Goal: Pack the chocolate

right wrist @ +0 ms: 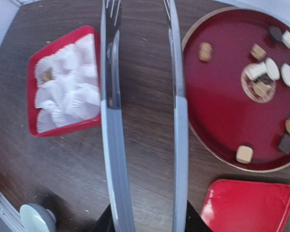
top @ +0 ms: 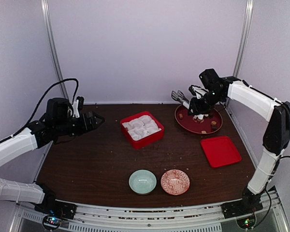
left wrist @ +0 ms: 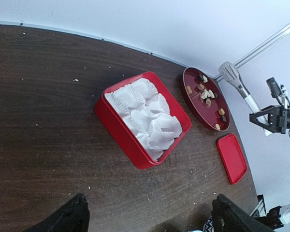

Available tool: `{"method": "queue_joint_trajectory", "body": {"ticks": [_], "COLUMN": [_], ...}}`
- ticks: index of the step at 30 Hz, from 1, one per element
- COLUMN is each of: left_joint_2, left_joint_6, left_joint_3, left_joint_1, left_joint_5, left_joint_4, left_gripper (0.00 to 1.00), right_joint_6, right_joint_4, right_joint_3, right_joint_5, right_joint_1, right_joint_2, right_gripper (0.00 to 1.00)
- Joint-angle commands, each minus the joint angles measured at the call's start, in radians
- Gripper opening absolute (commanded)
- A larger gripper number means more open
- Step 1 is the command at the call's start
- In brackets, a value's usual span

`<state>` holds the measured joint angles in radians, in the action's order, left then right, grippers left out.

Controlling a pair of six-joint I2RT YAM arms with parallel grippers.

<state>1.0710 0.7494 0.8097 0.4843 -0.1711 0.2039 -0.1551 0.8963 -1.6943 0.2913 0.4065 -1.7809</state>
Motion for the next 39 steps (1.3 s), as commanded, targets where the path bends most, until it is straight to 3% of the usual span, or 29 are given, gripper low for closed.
{"method": "queue_joint_trajectory", "body": {"ticks": [1,18,39], "left_joint_2": [-0.011,-0.009,0.015], "left_joint_6": [-0.005,-0.001,-0.002], "left_joint_3": [0.002,0.009,0.019], "left_joint_1": [-0.006,-0.007,-0.007], "left_joint_5": [0.011,0.029,0.027], "left_joint_4": [-0.012,0.011,0.009], "left_gripper": [0.91,0.9,0.9], "right_joint_6": [0.021,0.004,-0.015], "right_joint_4": [-0.021,-0.042,0.0], "right_joint_3": [0.103,0.033,-0.146], "right_joint_5": [-0.097,-0.198,-0.205], "right_joint_1": [-0.068,-0.086,-0.086], "right_joint_2": [0.024,-0.208,-0.399], "right_gripper": [0.33,0.36,0.34]}}
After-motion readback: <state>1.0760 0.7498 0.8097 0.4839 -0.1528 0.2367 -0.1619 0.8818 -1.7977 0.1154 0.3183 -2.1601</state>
